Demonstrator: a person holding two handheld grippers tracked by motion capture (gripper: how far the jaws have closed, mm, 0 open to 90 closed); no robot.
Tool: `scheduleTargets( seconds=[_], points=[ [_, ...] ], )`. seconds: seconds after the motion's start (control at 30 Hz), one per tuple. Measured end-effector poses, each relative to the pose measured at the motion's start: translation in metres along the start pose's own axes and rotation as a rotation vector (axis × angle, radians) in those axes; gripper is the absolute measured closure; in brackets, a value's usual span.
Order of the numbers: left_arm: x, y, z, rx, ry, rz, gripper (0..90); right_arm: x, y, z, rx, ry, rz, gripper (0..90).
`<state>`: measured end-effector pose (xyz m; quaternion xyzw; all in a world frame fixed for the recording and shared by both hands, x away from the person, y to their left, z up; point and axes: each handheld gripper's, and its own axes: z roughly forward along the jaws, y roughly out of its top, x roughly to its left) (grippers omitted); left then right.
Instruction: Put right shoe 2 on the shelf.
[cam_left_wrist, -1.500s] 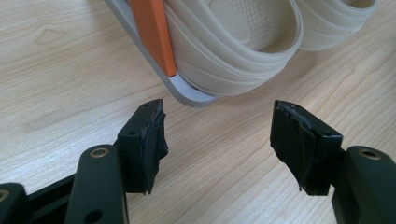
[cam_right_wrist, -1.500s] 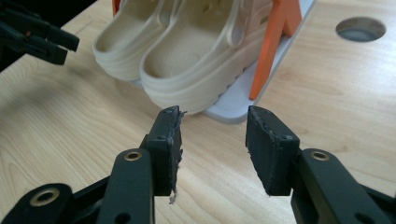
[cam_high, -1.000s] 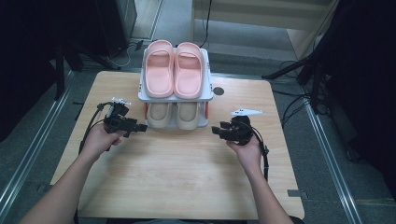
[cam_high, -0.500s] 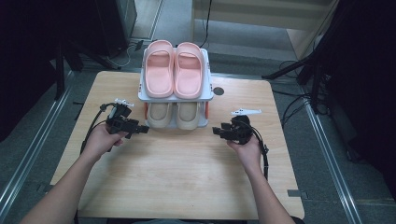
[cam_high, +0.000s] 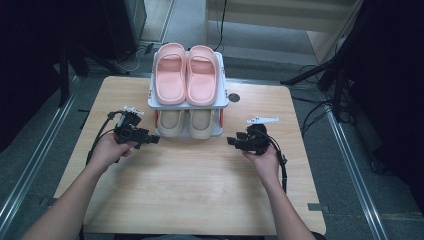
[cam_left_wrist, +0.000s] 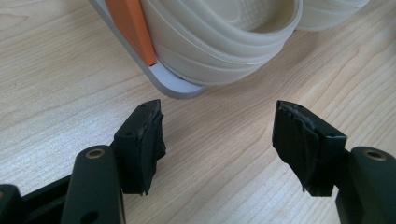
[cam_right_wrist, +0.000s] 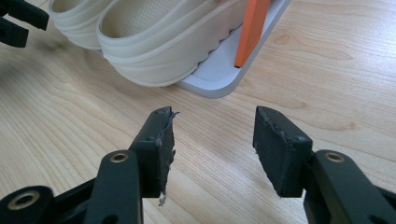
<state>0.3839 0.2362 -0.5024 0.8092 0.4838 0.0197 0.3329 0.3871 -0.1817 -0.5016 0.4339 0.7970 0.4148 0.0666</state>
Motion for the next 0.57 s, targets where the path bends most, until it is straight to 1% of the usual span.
scheduleTargets(
  seconds=[0.1,0.3,0.4,0.5,0.53,0.57],
  points=[
    [0.0,-0.0001,0.0006,0.01,0.003,0.009,33.5,0.0003,-0.0001,0.0005,0.006,-0.004,-0.005,48.8],
    [-0.0006,-0.0006,0.002,0.02,0.003,0.012,33.4,0.0007,-0.0001,0.0008,0.008,-0.004,-0.005,48.7],
    [-0.0006,-0.001,0.0029,0.041,0.002,0.02,33.2,0.0011,-0.0001,0.0016,0.014,-0.004,-0.008,48.5],
    [-0.0026,-0.0019,0.0059,0.06,0.009,0.027,32.8,0.0034,0.0001,0.0042,0.033,-0.01,-0.027,48.0],
    [-0.003,-0.002,0.0065,0.068,0.017,0.04,32.8,0.0041,0.0002,0.0053,0.038,-0.011,-0.035,47.7],
    [-0.003,-0.002,0.0065,0.068,0.017,0.04,32.8,0.0049,0.0002,0.0067,0.046,-0.015,-0.051,47.2]
  ],
)
